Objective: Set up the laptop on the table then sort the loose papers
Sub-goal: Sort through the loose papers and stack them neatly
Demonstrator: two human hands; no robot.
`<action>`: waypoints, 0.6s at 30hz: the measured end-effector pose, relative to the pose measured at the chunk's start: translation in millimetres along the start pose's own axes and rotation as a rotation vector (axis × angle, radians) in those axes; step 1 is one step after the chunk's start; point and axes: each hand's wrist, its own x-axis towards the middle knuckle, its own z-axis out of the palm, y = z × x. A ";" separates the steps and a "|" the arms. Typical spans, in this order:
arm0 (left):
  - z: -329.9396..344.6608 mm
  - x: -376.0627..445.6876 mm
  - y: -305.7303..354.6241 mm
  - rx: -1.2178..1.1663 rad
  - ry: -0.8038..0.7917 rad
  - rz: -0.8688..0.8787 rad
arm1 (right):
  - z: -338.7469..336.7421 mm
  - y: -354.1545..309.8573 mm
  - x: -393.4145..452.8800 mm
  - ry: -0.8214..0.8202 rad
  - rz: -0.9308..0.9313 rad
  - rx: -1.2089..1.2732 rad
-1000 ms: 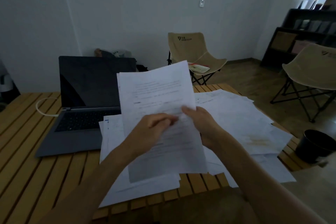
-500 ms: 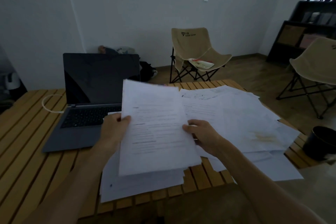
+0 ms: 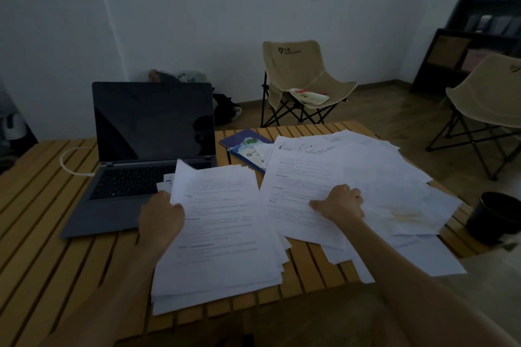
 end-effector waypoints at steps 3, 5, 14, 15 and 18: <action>4.9 -6.7 -4.0 0.232 -0.006 0.049 | -4.4 4.4 2.9 -0.004 0.064 0.023; 6.3 -8.7 -6.2 0.379 -0.005 0.146 | -7.2 6.2 6.1 0.026 0.092 0.005; 10.8 -10.8 -3.5 0.399 -0.111 0.154 | -12.3 13.6 13.1 -0.010 0.036 0.202; 11.4 -10.4 -2.9 0.390 -0.114 0.157 | -10.6 11.5 12.7 0.016 0.036 0.211; 15.9 -12.1 0.6 0.394 -0.141 0.213 | -9.3 4.6 11.3 0.065 0.062 0.130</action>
